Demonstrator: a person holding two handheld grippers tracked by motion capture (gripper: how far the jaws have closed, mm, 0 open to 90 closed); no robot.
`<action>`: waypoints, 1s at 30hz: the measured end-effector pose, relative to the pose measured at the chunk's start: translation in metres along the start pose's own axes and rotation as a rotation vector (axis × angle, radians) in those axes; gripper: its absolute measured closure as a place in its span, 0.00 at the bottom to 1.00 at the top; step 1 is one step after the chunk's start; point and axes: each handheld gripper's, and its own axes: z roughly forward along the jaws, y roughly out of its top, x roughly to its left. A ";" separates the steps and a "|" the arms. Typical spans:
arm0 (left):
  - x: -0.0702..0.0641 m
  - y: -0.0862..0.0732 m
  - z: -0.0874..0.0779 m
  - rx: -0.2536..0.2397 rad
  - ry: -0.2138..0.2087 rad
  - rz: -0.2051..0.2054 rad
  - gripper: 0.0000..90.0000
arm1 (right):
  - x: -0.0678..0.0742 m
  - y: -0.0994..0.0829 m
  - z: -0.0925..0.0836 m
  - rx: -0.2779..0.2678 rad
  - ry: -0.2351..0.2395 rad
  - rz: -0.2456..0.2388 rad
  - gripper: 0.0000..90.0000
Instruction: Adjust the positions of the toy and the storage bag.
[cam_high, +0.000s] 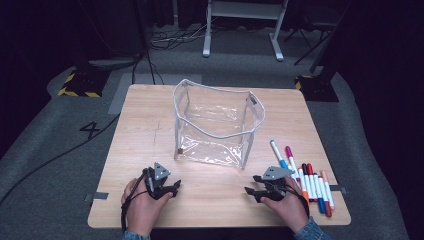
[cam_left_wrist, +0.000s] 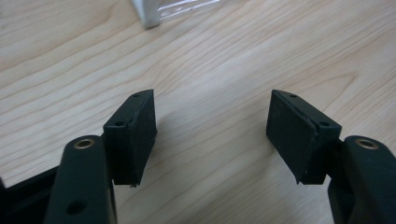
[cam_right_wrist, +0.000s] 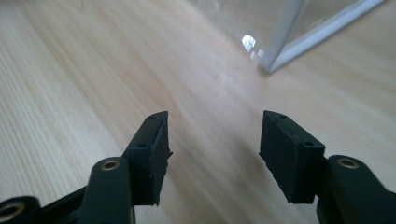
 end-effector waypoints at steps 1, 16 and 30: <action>0.003 0.003 -0.004 0.028 0.008 0.019 0.42 | -0.001 0.003 -0.003 -0.016 -0.001 0.006 0.47; 0.031 0.054 -0.044 -0.139 -0.084 0.009 0.40 | -0.023 0.060 -0.035 -0.076 -0.007 0.024 0.56; 0.040 0.083 -0.002 -0.142 -0.114 0.052 0.97 | -0.041 0.089 -0.020 -0.078 0.028 0.008 0.98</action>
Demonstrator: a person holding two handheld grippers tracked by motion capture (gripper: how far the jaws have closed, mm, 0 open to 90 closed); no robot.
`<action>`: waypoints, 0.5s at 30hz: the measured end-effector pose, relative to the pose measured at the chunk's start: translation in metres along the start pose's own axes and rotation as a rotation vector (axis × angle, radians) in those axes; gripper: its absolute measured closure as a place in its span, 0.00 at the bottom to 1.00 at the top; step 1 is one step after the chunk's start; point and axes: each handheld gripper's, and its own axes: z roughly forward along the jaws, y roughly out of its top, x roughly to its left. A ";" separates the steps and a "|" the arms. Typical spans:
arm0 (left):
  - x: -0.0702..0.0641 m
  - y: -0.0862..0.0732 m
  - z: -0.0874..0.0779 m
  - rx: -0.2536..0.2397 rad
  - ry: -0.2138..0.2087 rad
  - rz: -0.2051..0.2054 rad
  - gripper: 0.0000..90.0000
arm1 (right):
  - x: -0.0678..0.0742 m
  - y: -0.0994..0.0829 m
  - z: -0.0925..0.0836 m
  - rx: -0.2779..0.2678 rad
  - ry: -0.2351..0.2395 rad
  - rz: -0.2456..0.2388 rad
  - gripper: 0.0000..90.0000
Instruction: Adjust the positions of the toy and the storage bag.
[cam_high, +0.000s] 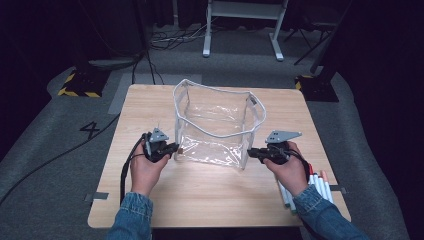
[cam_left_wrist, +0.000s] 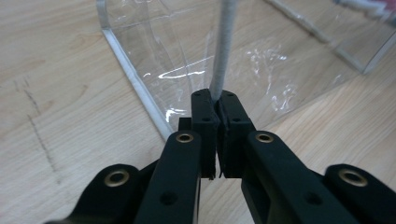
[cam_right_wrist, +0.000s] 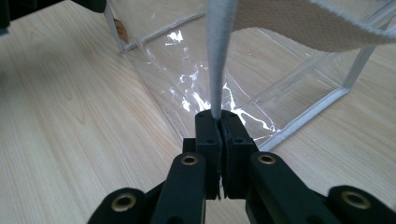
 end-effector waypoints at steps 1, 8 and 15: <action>-0.002 0.000 -0.001 0.006 -0.001 0.007 0.97 | 0.002 0.000 -0.001 0.003 -0.013 -0.014 0.98; -0.024 -0.006 -0.020 0.031 -0.033 0.063 0.97 | 0.013 -0.010 -0.021 0.017 0.011 -0.034 0.98; -0.052 -0.013 -0.035 0.066 -0.075 0.137 0.97 | 0.040 -0.042 -0.051 0.010 0.053 -0.036 0.98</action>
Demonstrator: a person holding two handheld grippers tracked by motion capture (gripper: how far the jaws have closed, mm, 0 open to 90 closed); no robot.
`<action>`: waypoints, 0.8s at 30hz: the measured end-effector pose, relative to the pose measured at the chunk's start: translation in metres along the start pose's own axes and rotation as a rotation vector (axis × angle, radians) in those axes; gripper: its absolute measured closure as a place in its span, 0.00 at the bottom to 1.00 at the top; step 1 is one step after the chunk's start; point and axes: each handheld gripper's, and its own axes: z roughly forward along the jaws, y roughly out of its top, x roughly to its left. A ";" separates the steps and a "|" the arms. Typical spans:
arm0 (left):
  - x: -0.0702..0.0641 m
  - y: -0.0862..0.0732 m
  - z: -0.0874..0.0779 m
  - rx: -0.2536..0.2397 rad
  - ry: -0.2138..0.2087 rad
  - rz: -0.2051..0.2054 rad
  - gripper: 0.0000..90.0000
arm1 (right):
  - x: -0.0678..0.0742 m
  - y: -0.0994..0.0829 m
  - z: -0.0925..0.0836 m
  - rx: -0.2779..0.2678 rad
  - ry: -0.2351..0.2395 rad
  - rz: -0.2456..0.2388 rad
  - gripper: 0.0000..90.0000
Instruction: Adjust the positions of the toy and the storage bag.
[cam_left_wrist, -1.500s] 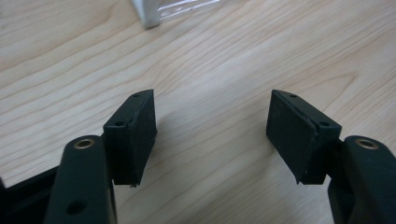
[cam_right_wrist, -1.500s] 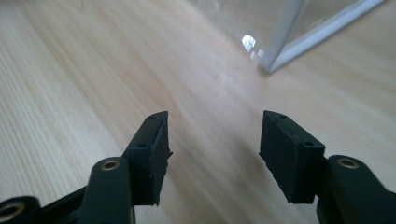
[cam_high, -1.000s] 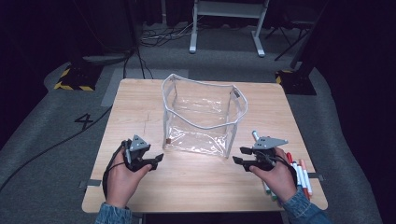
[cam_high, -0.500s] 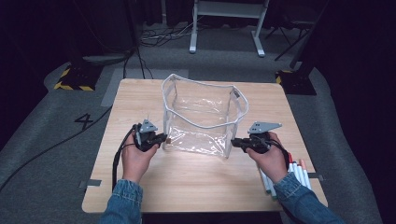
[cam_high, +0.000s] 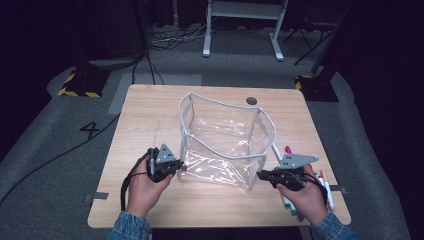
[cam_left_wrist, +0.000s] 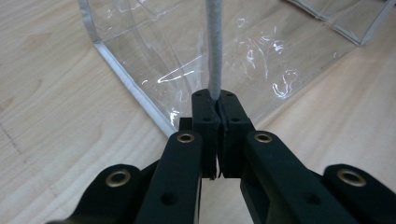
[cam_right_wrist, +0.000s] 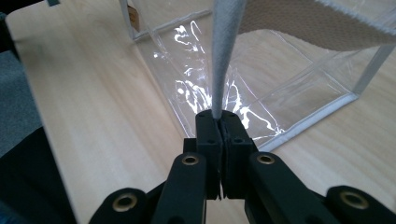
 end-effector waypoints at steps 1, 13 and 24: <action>-0.005 0.000 -0.001 -0.002 -0.001 0.013 0.97 | 0.002 -0.003 -0.003 0.001 0.002 -0.003 0.98; -0.053 -0.003 -0.001 0.008 -0.111 0.083 0.97 | 0.028 -0.036 -0.051 0.047 -0.036 -0.033 0.98; -0.078 -0.009 0.004 -0.011 -0.188 0.082 0.97 | 0.032 -0.059 -0.078 0.039 -0.034 0.025 0.98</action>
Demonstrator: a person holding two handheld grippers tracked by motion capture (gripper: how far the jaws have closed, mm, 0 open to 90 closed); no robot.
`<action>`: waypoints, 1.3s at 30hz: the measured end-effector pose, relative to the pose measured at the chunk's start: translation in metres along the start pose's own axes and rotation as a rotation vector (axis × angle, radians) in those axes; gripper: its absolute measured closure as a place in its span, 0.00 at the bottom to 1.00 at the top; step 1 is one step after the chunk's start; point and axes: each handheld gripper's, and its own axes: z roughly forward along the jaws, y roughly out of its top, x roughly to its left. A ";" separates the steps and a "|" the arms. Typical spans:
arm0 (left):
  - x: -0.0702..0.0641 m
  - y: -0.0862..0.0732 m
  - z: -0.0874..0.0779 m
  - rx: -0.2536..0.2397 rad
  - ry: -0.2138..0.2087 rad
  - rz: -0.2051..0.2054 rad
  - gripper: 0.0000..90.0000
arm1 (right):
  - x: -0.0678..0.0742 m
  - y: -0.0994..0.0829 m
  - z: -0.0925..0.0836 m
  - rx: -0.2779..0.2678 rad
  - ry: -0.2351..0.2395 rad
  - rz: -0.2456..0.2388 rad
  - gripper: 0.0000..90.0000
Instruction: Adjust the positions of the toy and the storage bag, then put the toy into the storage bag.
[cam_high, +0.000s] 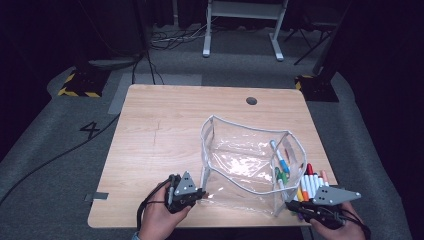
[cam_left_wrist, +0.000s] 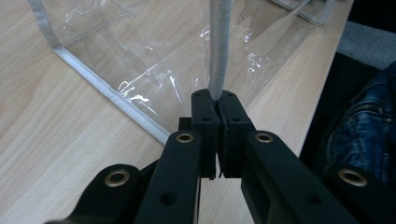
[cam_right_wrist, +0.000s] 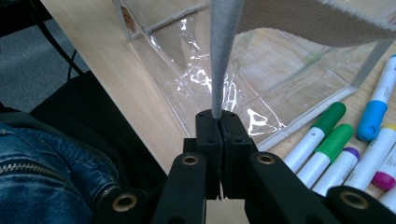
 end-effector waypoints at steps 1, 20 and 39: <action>-0.001 0.000 0.000 0.001 -0.003 0.006 0.97 | 0.001 -0.002 -0.002 -0.001 0.000 0.004 0.98; 0.001 -0.005 -0.008 0.033 0.013 -0.082 0.37 | -0.004 -0.004 -0.023 -0.042 -0.012 -0.004 0.60; 0.055 -0.033 -0.011 0.051 0.165 -0.131 0.34 | -0.068 -0.028 -0.047 -0.016 -0.177 0.167 0.51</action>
